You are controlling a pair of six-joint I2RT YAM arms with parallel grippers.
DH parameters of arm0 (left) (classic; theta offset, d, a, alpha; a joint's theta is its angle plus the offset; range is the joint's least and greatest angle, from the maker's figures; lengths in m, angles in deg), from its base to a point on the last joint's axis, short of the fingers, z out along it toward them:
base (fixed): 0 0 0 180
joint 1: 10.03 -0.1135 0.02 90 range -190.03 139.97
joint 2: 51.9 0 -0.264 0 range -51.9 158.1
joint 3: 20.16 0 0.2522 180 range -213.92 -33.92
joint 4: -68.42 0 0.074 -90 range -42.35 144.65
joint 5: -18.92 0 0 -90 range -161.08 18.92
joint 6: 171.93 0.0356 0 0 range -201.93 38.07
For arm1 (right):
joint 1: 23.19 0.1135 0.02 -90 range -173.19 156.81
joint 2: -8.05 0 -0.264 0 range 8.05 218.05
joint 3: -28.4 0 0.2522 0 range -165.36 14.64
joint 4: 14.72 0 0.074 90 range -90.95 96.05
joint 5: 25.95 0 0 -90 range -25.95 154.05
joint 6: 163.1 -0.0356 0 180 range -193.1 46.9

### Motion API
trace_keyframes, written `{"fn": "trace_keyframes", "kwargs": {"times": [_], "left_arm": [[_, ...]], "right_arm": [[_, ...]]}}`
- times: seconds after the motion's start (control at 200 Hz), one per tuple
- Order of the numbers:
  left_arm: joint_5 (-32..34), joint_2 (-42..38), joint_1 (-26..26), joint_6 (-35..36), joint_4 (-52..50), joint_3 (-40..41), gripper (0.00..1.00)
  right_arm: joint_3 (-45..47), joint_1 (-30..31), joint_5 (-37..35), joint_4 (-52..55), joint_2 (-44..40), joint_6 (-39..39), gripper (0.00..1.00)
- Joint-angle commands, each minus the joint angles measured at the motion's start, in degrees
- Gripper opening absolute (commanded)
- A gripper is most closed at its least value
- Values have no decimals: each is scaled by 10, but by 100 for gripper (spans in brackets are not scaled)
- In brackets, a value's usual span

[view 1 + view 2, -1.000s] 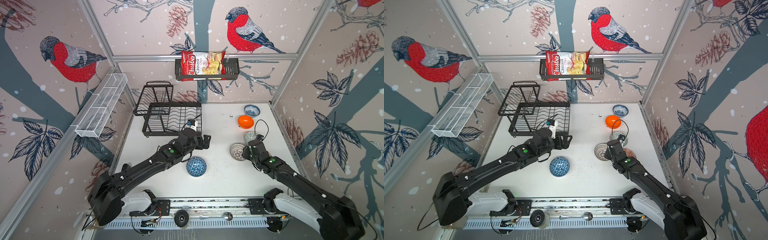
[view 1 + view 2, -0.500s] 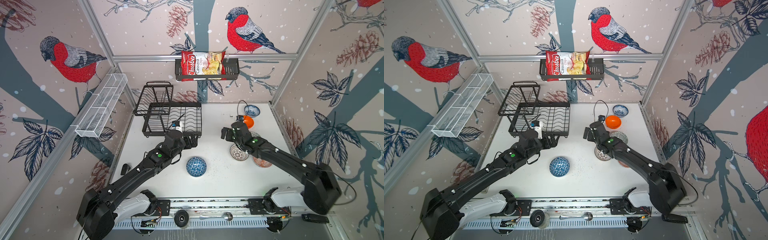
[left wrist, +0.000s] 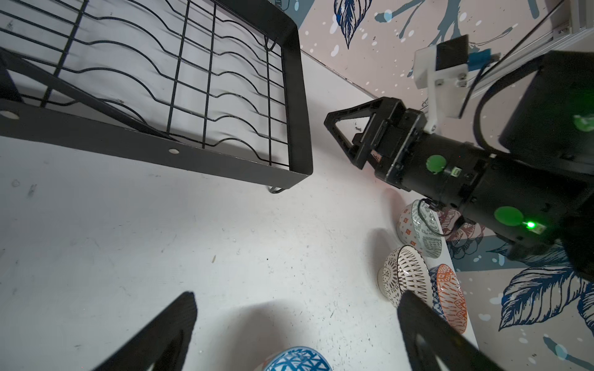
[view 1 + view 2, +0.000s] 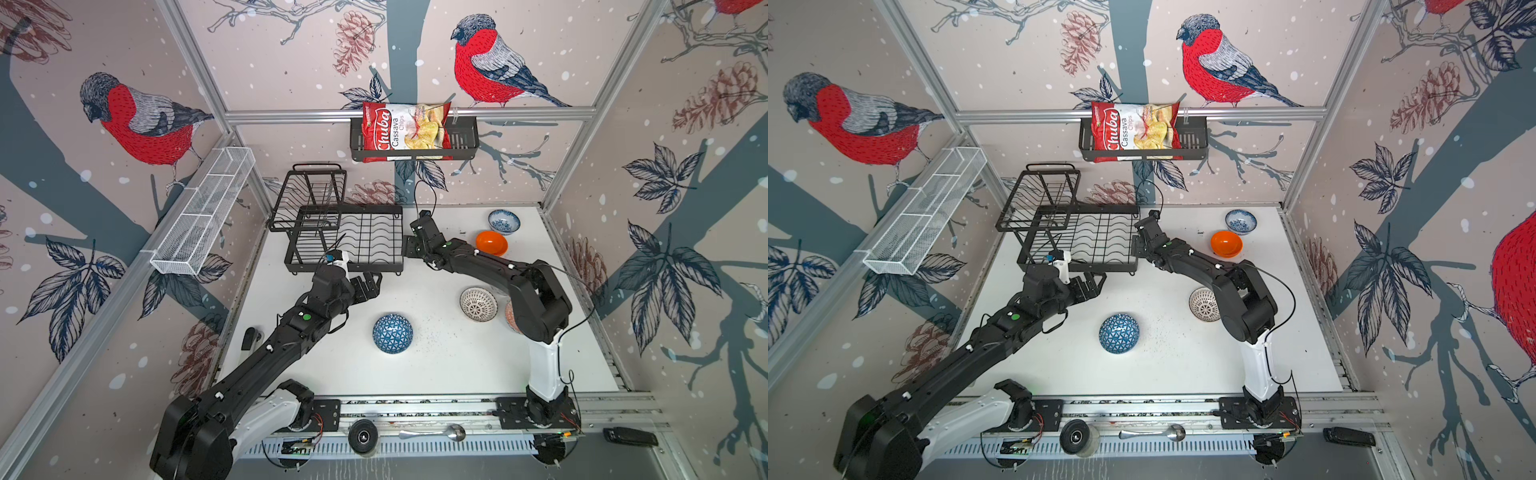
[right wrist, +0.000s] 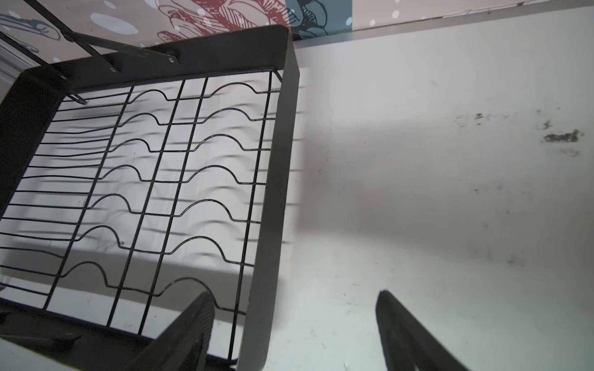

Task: Load bowls into a dish rack
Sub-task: Move the dish rack to the top-center of the table.

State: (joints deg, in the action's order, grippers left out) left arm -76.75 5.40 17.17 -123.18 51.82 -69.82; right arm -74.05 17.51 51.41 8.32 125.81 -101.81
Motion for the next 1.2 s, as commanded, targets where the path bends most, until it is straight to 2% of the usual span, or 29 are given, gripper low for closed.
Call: {"fn": "trace_keyframes", "kwargs": {"times": [0.0,0.19,0.35,0.535,0.725,0.86,1.101,1.196], "left_arm": [[-21,-11,-9,-4,16,8,98],[-19,-29,-21,-1,0,16,98],[-10,-51,-24,-1,-10,17,98],[-25,-54,-25,-2,-1,21,98],[-34,-61,-25,4,6,23,98],[-48,-59,-25,7,9,16,98],[-55,-56,-25,2,17,16,98],[-58,-54,-24,2,21,20,98]], "right_arm": [[-31,2,21,1,33,-8,76],[-136,2,20,54,115,0,58],[-168,0,-4,76,143,5,48],[-181,-11,-11,96,154,11,23],[-189,-14,-56,129,146,27,6],[-165,-19,-95,129,121,30,2],[-53,-52,-96,96,42,30,1],[7,-71,-70,60,6,41,1]]}}
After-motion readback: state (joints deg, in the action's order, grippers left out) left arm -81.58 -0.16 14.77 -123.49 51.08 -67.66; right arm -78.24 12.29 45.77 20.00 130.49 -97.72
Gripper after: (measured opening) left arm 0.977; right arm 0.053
